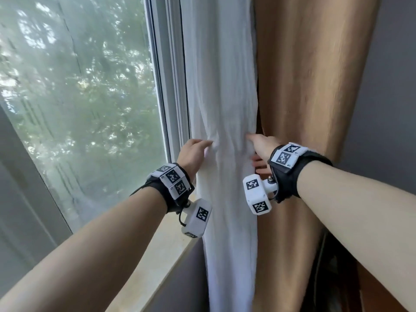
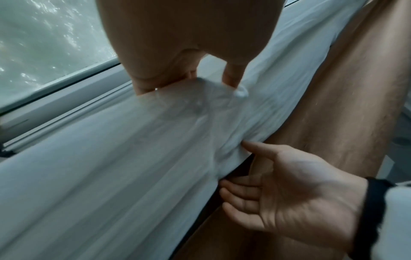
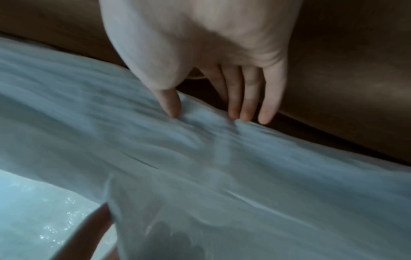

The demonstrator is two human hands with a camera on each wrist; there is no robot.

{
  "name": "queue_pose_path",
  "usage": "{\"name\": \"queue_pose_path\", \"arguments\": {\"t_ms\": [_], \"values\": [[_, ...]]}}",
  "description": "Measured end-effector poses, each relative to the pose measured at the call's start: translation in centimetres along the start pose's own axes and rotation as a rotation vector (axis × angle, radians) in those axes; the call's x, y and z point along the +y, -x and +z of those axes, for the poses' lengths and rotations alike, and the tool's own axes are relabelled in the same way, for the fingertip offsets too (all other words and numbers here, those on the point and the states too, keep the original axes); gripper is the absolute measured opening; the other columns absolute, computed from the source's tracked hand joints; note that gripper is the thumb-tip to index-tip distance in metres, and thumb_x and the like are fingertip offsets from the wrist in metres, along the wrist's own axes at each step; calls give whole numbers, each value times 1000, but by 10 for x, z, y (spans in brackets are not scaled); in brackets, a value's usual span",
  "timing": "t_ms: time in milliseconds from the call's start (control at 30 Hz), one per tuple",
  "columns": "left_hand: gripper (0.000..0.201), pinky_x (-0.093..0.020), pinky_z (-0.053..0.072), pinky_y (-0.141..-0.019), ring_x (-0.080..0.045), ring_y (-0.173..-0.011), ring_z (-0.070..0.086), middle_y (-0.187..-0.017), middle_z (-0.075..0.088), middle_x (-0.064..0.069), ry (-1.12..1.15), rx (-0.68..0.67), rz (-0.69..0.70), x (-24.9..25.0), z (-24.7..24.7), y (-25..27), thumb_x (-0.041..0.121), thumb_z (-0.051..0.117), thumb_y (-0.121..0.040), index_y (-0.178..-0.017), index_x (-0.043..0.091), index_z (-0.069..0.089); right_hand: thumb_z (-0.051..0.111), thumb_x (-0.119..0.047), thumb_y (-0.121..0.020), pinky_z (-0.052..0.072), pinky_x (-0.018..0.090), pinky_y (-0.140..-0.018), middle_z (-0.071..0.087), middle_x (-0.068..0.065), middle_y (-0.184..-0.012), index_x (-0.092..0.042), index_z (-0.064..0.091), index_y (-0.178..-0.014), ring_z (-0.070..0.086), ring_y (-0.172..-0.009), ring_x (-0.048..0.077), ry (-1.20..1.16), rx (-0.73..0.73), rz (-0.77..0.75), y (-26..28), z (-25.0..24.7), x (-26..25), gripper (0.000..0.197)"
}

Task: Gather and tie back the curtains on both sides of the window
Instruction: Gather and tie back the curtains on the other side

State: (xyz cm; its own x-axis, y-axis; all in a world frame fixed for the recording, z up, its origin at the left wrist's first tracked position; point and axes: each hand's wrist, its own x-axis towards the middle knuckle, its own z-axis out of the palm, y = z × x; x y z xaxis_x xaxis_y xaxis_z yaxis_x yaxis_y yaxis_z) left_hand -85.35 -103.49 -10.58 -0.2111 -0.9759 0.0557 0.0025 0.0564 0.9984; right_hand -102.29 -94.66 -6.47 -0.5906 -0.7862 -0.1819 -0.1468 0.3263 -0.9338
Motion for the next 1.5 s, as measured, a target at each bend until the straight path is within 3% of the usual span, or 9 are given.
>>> {"name": "queue_pose_path", "arguments": {"t_ms": [167, 300, 567, 700, 867, 1067, 1233, 1333, 1500], "values": [[98, -44, 49, -104, -23, -109, 71, -119, 75, -1, -34, -164, -16, 3, -16, 3, 92, 71, -59, -125, 20, 70, 83, -56, -50, 48, 55, -108, 61, 7, -137, -10, 44, -151, 60, -123, 33, -81, 21, -75, 3, 15, -12, 117], [53, -27, 34, -57, -13, -55, 43, -61, 47, 9, -104, -203, 57, 10, -26, 17, 62, 82, -75, -91, 18, 56, 88, -38, -73, 55, 52, -102, 74, 11, -122, -7, 64, -131, 70, -110, 32, 1, -46, -148, 5, 27, -14, 70], [120, -38, 47, -109, -16, -124, 58, -134, 59, 7, -307, -246, 150, 14, -29, 32, 27, 101, -57, -156, 21, 34, 87, -13, -74, 64, 48, -89, 77, 12, -109, -4, 72, -109, 74, -100, 29, 48, -208, -227, 24, 55, -24, 40], [55, -21, 59, -84, 3, -90, 72, -99, 76, 9, -316, -248, 235, 18, -33, 37, 14, 96, -70, -116, 16, 68, 87, -22, -66, 64, 45, -86, 74, 15, -117, -3, 71, -117, 72, -107, 31, -23, -338, -207, 31, 66, -31, 57], [14, -48, 62, -90, -28, -95, 75, -99, 78, -12, -322, -54, 204, 19, -52, 34, 4, 76, -86, -98, 12, 74, 87, -17, -62, 60, 34, -94, 62, 3, -130, -7, 70, -122, 56, -120, 26, -270, -288, -168, 28, 61, -30, 64], [32, -32, 49, -65, -29, -79, 62, -87, 66, -15, -244, 87, 148, 22, -65, 37, 19, 56, -74, -92, -6, 66, 82, -28, -86, 54, 34, -79, 63, 6, -78, -5, 62, -91, 65, -76, 25, 300, 101, -199, 38, 54, -31, 31], [92, -42, 56, -94, -23, -107, 67, -122, 66, 0, -160, 90, 77, 27, -74, 53, 54, 87, -66, -139, 17, 45, 60, -33, -103, 60, 37, -68, 57, 10, -73, -2, 57, -93, 63, -70, 28, 245, -48, 25, 42, 64, -28, 33], [49, -41, 61, -88, -24, -92, 72, -101, 74, -3, -263, 64, 58, 28, -81, 49, 32, 88, -79, -117, 13, 65, 54, -41, -106, 60, 35, -57, 73, 17, -81, 4, 64, -97, 73, -65, 31, 41, -297, 77, 42, 72, -23, 47], [17, -44, 62, -88, -32, -87, 73, -93, 76, -12, -300, -7, 10, 42, -91, 63, 19, 85, -75, -82, 8, 73, 69, -25, -98, 56, 42, -93, 61, 9, -139, -9, 54, -141, 65, -118, 30, -55, -282, -129, 38, 87, -34, 49]]}}
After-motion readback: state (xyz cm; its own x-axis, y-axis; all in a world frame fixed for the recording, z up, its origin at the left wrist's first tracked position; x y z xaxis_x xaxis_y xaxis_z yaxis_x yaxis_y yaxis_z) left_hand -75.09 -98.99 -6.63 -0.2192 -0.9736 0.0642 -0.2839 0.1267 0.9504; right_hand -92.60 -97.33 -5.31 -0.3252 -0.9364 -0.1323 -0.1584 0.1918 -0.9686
